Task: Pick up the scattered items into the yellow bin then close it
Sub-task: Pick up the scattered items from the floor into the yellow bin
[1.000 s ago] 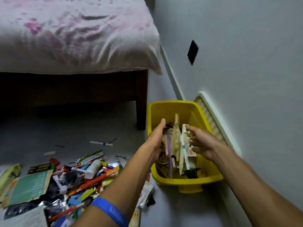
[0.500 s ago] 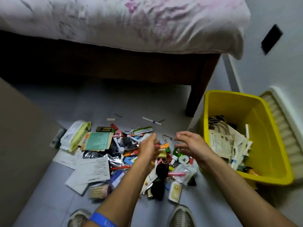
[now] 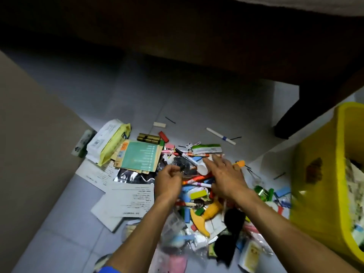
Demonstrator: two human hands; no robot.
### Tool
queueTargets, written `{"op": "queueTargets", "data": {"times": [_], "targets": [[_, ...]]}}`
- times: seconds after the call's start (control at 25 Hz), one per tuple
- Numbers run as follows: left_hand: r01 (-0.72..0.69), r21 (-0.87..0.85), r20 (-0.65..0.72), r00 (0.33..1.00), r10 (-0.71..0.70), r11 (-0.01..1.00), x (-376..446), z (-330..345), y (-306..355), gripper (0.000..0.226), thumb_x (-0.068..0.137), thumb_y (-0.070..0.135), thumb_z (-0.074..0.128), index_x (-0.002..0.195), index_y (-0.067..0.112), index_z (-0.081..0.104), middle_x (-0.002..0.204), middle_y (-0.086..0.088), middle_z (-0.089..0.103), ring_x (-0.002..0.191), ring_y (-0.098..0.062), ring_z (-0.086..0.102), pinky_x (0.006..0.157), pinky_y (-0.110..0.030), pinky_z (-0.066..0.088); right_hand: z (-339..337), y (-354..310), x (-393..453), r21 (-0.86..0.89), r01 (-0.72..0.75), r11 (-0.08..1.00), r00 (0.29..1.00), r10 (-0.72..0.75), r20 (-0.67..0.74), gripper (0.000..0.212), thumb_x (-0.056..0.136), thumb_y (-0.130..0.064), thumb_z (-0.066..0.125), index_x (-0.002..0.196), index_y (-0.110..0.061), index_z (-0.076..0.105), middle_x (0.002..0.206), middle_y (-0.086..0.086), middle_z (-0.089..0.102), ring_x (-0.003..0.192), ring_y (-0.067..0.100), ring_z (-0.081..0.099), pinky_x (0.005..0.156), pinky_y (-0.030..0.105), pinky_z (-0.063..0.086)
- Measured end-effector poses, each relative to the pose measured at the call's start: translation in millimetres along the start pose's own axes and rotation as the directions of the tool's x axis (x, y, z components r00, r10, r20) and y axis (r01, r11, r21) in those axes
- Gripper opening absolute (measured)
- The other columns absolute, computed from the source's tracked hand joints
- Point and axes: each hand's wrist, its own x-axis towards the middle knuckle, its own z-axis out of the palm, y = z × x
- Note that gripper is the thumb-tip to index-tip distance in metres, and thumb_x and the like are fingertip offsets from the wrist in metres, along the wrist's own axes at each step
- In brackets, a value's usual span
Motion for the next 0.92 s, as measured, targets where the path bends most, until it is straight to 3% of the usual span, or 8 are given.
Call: {"op": "queueTargets", "data": {"times": [0.08,0.16,0.32,0.4,0.48,0.64,0.8,0.92], "targets": [[-0.127,0.166,0.020,0.992,0.125,0.978,15.9,-6.0,-3.0,0.019,0.092,0.012,0.056,0.089,0.028,0.066,0.095,0.004,0.069,0.086,-0.014,0.063,0.076,-0.030,0.053,8.9,-3.2,12.9,-0.109,0.041,0.993,0.999,-0.044,-0.025,0.083,0.081,-0.019,0.065,0.149,-0.034,0.021,0.154,0.007,0.029,0.131,0.032,0.042,0.104,0.051,0.031],[-0.280,0.349,0.074,0.960,0.271,0.894,25.2,-5.6,1.3,0.017,0.090,0.013,0.056,0.096,0.026,0.066,0.096,0.004,0.067,0.086,-0.016,0.062,0.074,-0.031,0.053,16.6,-2.4,10.1,-0.072,0.086,0.994,0.995,-0.090,-0.052,0.083,0.078,-0.018,0.072,0.146,-0.032,0.027,0.148,0.005,0.037,0.120,0.030,0.051,0.096,0.044,0.039],[-0.598,0.514,0.337,0.800,0.496,0.616,41.5,20.5,22.0,0.032,0.086,0.010,0.058,0.116,0.019,0.064,0.122,0.000,0.061,0.110,-0.022,0.051,0.090,-0.037,0.047,20.8,12.6,-18.5,0.126,0.172,0.977,0.982,-0.160,-0.099,0.090,0.077,-0.009,0.068,0.153,-0.029,0.024,0.154,0.003,0.035,0.127,0.028,0.047,0.098,0.038,0.045],[-0.686,0.620,0.519,0.722,0.457,0.379,51.3,33.6,31.2,0.038,0.086,0.020,0.063,0.124,0.019,0.062,0.131,0.000,0.056,0.115,-0.025,0.046,0.094,-0.038,0.043,20.2,20.2,-35.4,0.109,0.185,0.977,0.968,-0.162,-0.191,0.088,0.071,-0.006,0.068,0.150,-0.024,0.033,0.148,0.005,0.046,0.121,0.029,0.054,0.095,0.039,0.048],[-0.692,0.701,0.603,0.704,0.374,0.173,60.3,39.4,40.7,0.036,0.083,0.027,0.067,0.118,0.019,0.066,0.125,-0.005,0.059,0.112,-0.028,0.048,0.089,-0.037,0.042,17.9,30.6,-45.9,0.075,0.168,0.983,0.941,-0.137,-0.310,0.068,0.073,-0.020,0.063,0.139,-0.021,0.048,0.127,0.006,0.064,0.100,0.028,0.064,0.078,0.037,0.054],[-0.677,0.734,0.663,0.699,0.266,-0.052,58.2,35.5,39.3,0.039,0.088,0.038,0.062,0.121,0.017,0.063,0.124,-0.011,0.055,0.116,-0.031,0.045,0.091,-0.041,0.039,7.3,43.2,-48.5,0.241,0.099,0.965,0.938,-0.009,-0.348,0.045,0.068,-0.014,0.050,0.109,-0.022,0.068,0.088,0.002,0.072,0.078,0.024,0.063,0.064,0.030,0.047],[-0.677,0.712,0.701,0.671,0.240,-0.187,47.1,22.9,42.2,0.048,0.091,0.048,0.054,0.129,0.018,0.052,0.130,-0.010,0.056,0.124,-0.031,0.041,0.103,-0.046,0.031,-3.5,46.3,-42.9,0.550,-0.020,0.835,0.936,0.209,-0.282,0.018,0.080,-0.011,0.058,0.081,-0.027,0.066,0.065,-0.007,0.061,0.056,0.008,0.052,0.051,0.020,0.031],[-0.716,0.694,0.682,0.623,0.384,-0.072,35.9,8.2,46.9,0.037,0.092,0.034,0.054,0.124,0.017,0.043,0.115,-0.010,0.064,0.113,-0.031,0.053,0.103,-0.043,0.032,-15.0,44.3,-19.8,0.471,0.028,0.882,0.928,0.152,-0.341,0.029,0.077,-0.017,0.057,0.101,-0.031,0.066,0.091,-0.012,0.062,0.077,0.011,0.057,0.065,0.027,0.041]]}}
